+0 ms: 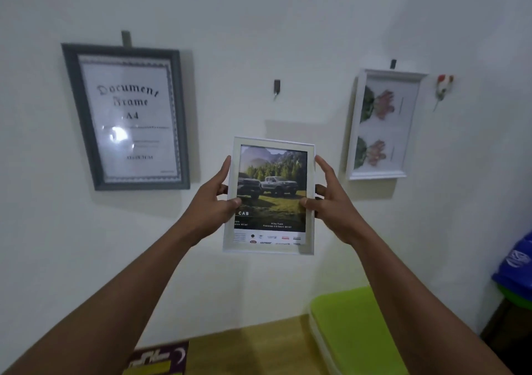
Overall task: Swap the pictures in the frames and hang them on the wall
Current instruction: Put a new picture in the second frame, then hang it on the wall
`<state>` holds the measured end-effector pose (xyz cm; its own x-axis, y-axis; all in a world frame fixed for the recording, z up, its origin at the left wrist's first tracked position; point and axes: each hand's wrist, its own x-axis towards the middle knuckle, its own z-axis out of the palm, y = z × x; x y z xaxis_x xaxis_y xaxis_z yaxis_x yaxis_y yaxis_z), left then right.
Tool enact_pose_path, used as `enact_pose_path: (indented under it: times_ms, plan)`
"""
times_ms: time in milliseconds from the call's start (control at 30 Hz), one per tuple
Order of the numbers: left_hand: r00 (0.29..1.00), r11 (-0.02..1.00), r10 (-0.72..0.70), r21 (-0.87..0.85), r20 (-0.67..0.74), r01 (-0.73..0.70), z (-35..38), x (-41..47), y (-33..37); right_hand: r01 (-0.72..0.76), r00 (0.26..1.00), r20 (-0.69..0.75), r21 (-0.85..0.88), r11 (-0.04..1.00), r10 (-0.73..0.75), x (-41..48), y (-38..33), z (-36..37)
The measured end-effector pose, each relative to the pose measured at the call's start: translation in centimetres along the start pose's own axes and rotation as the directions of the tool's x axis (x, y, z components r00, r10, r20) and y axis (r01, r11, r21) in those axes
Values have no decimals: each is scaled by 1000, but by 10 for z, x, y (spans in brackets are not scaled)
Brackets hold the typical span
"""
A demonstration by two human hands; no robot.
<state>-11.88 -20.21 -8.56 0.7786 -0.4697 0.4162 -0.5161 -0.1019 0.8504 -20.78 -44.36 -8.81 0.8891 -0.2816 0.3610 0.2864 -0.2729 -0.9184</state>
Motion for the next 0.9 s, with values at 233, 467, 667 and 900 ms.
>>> enact_pose_path:
  times_ms: [233,467,667,900]
  plan:
    - [992,995,76,78,-99,-68,20,62,21,96,995,-17,-5,995,-96,68,-13,-36]
    - [964,977,141,187,-223,-100,25,119,29,204,978,-42,-39,978,-205,129,-23,-49]
    - [941,974,165,198,-295,-108,24,156,23,256,965,-43,-91,962,-260,168,-31,-48]
    - [920,963,206,238,-332,-130,28,182,11,276,956,-68,-113,955,-284,190,-24,-43]
